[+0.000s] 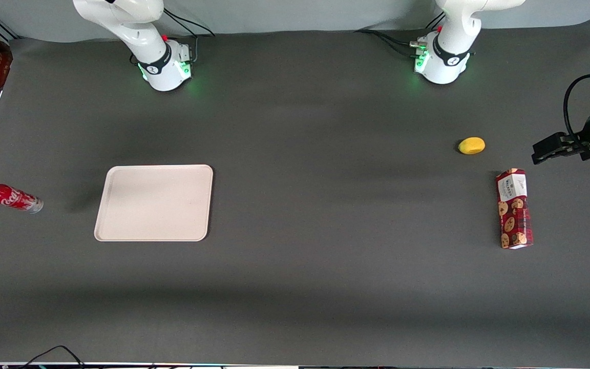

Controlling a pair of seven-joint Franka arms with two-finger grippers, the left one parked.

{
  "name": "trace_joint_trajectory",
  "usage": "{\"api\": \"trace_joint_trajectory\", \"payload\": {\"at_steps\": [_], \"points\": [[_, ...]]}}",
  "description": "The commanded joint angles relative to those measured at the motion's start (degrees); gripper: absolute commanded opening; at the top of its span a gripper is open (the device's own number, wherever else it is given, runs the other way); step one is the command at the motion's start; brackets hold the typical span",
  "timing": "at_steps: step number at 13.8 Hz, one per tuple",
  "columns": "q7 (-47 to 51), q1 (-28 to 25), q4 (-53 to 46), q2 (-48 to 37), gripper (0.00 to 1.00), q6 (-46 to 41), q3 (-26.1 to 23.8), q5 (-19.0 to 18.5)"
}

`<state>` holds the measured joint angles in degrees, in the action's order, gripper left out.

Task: Place coke bottle on tray
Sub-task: 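Carry the held bottle over the white tray's edge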

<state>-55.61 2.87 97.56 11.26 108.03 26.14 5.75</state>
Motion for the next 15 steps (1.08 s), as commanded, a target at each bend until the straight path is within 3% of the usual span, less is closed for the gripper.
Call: {"api": "trace_joint_trajectory", "payload": {"at_steps": [1, 3, 7, 9, 12, 15], "points": [[8.2, -0.6, -8.0, -1.7, 0.00, -9.8, -4.7, -4.8], [15.0, -0.6, -10.0, -2.9, 0.00, -13.4, -9.9, -7.5], [28.4, -0.6, -7.3, -4.7, 0.00, -15.3, -18.3, -8.0], [31.4, -0.6, -0.4, -5.7, 0.00, -8.3, -19.8, -7.8], [31.5, -0.1, 16.1, -8.9, 0.00, 9.7, -19.8, -7.8], [31.5, 0.2, 19.7, -6.9, 0.00, 15.0, -19.1, -7.5]]}}
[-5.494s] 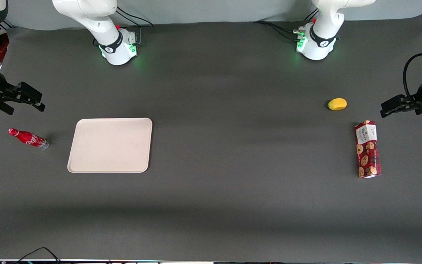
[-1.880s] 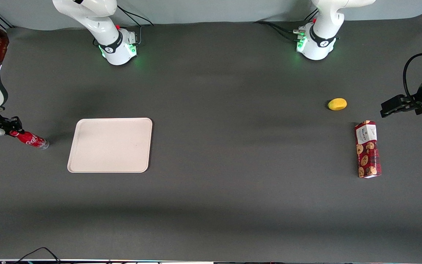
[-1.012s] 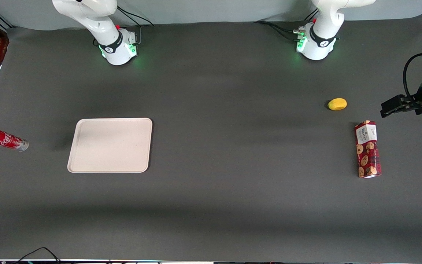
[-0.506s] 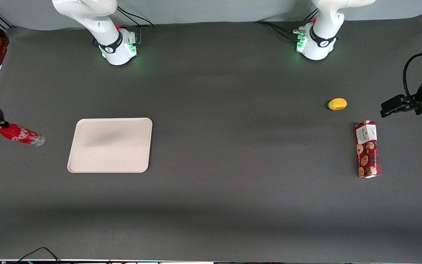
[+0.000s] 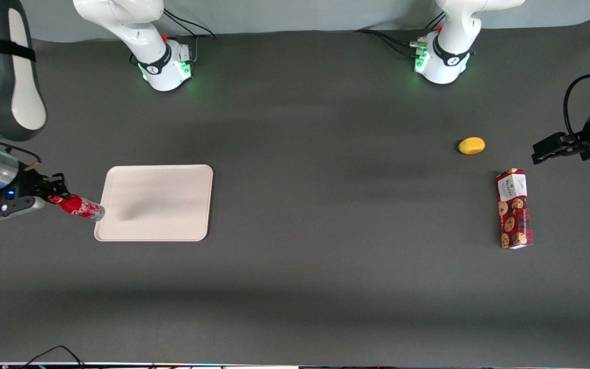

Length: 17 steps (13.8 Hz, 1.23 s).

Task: Place coke bottle on tray
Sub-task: 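Carry the held bottle over the white tray's edge, then lower the bottle onto the tray and open the right gripper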

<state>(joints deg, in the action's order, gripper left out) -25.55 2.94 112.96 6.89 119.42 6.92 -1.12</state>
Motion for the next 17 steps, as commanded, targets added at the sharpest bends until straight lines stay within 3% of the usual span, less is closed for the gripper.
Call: {"api": "trace_joint_trajectory", "payload": {"at_steps": [1, 9, 10, 11, 13, 14, 15, 17], "points": [[1.7, 0.1, 6.4, -2.2, 0.00, 6.8, 0.0, -0.6], [2.3, 0.8, 10.9, 1.0, 0.00, 14.5, 0.1, 1.4], [2.3, 0.8, 10.9, 1.7, 0.20, 14.7, 0.1, 1.5], [2.3, 0.8, 10.9, 2.0, 0.24, 15.3, 0.1, 1.6], [2.3, 0.8, 11.2, 2.0, 0.43, 15.8, 0.1, 1.6], [2.3, 0.8, 11.2, 2.0, 0.76, 15.8, 0.1, 1.6], [2.3, 0.8, 11.1, 1.9, 1.00, 15.8, 0.1, 1.6], [2.3, 0.8, 10.7, 1.4, 1.00, 15.2, 0.1, 1.6]]}}
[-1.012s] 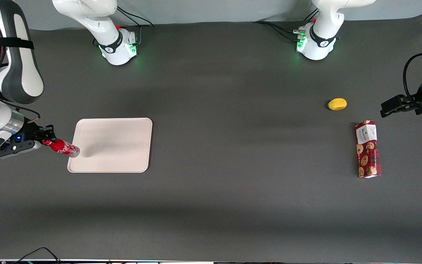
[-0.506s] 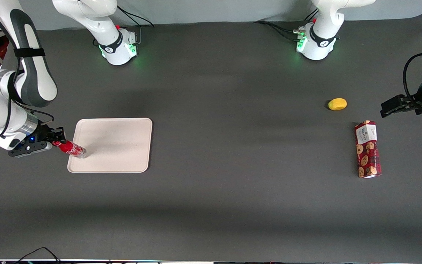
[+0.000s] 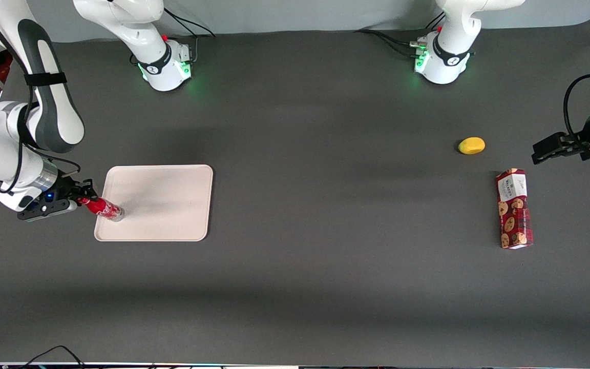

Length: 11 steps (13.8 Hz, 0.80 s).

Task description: Place coke bottle on tray

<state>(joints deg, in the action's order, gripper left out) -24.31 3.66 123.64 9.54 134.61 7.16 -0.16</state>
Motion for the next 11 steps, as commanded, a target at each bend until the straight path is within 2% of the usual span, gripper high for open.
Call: {"api": "trace_joint_trajectory", "payload": {"at_steps": [1, 4, 7, 11], "points": [[1.2, 0.0, -0.2, -2.2, 1.00, -0.7, -0.1, 0.6], [1.5, -0.4, -7.6, -4.7, 1.00, -11.1, -0.4, 0.8], [9.8, -0.7, -16.2, -6.5, 1.00, -21.7, -0.8, 3.0], [14.7, -0.8, -19.7, -10.9, 1.00, -26.3, -2.0, 3.0]]}}
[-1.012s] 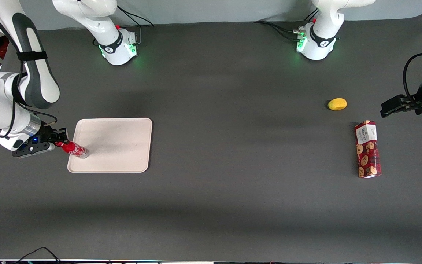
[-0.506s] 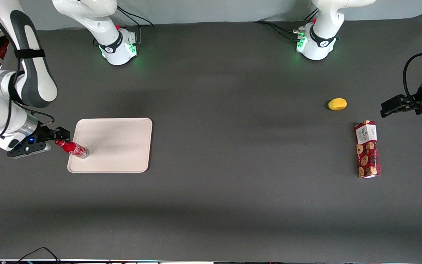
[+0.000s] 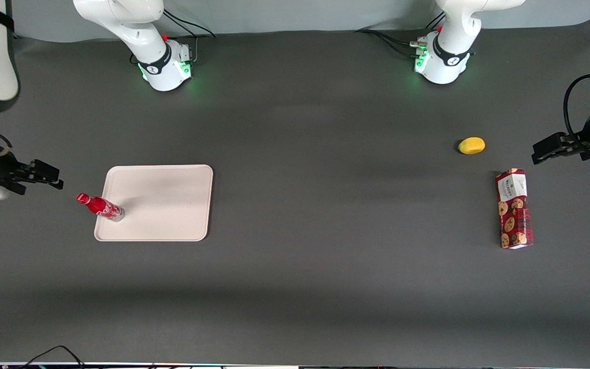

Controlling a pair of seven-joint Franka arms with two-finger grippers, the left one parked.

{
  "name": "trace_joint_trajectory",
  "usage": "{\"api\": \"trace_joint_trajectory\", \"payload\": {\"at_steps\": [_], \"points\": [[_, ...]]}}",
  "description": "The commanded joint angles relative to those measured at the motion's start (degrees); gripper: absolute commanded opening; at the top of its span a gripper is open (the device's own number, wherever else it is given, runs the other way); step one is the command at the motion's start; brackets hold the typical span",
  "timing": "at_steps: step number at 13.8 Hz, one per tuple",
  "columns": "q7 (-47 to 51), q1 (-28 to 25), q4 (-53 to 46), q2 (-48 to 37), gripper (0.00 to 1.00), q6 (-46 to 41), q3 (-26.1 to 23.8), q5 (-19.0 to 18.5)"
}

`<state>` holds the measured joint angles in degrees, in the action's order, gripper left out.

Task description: Place coke bottle on tray

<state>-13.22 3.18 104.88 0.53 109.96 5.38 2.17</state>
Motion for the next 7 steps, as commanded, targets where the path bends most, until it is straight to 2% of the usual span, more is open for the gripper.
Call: {"api": "trace_joint_trajectory", "payload": {"at_steps": [1, 5, 7], "points": [[5.3, -0.3, -1.4, -3.0, 1.00, -1.8, -0.6, 0.6], [8.9, -0.4, -7.1, -3.4, 1.00, -10.0, -1.2, 0.6], [9.5, -0.4, -7.8, -3.6, 1.00, -10.8, -1.9, 0.6]]}}
